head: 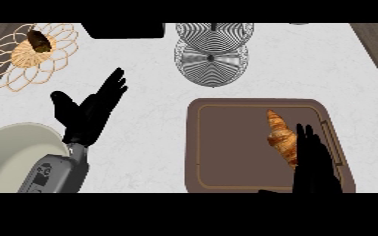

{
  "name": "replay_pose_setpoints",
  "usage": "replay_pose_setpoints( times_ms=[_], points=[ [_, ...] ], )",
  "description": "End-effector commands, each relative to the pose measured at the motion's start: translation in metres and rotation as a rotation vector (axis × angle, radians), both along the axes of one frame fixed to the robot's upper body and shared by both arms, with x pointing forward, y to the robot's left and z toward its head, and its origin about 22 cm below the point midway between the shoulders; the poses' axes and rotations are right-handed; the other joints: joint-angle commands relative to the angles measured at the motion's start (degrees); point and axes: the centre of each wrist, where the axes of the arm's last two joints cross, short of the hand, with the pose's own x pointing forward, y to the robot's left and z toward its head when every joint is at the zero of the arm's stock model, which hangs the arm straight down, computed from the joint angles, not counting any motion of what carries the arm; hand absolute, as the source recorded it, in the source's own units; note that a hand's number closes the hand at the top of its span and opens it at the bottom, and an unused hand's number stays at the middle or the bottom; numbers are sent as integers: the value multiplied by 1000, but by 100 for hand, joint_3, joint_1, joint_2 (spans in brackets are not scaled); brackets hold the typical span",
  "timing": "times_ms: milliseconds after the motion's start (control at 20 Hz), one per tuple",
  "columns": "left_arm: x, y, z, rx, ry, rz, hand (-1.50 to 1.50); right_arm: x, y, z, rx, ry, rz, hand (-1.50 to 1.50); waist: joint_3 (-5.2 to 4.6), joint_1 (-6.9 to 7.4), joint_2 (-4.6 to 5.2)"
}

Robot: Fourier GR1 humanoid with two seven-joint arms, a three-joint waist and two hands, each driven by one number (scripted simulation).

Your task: Pick the croissant from the tray and place it in the tiered basket

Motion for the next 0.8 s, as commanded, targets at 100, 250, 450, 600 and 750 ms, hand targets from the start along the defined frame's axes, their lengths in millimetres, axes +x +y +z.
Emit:
replay_pose_setpoints(
  times_ms=[100, 250, 450, 600, 750],
  points=[
    [-11, 3, -12, 3, 15, 14, 0, 2, -19, -11, 11, -19, -29, -150, -41, 2, 18],
    [-7, -16, 3, -1, 4, 37, 0, 12, -28, -16, -14, -11, -15, -150, -40, 11, 16],
    [-13, 1, 0, -2, 3, 11, 0, 18, -4, -29, 30, -60, 0, -150, -41, 20, 17],
    [4, -4, 0, 0, 29, 15, 0, 25, -34, -32, 36, -53, -25, -150, -41, 0, 22],
    [-14, -7, -6, -14, 7, 3, 0, 40, -15, -41, 42, -28, -15, -150, -41, 24, 20]
  ],
)
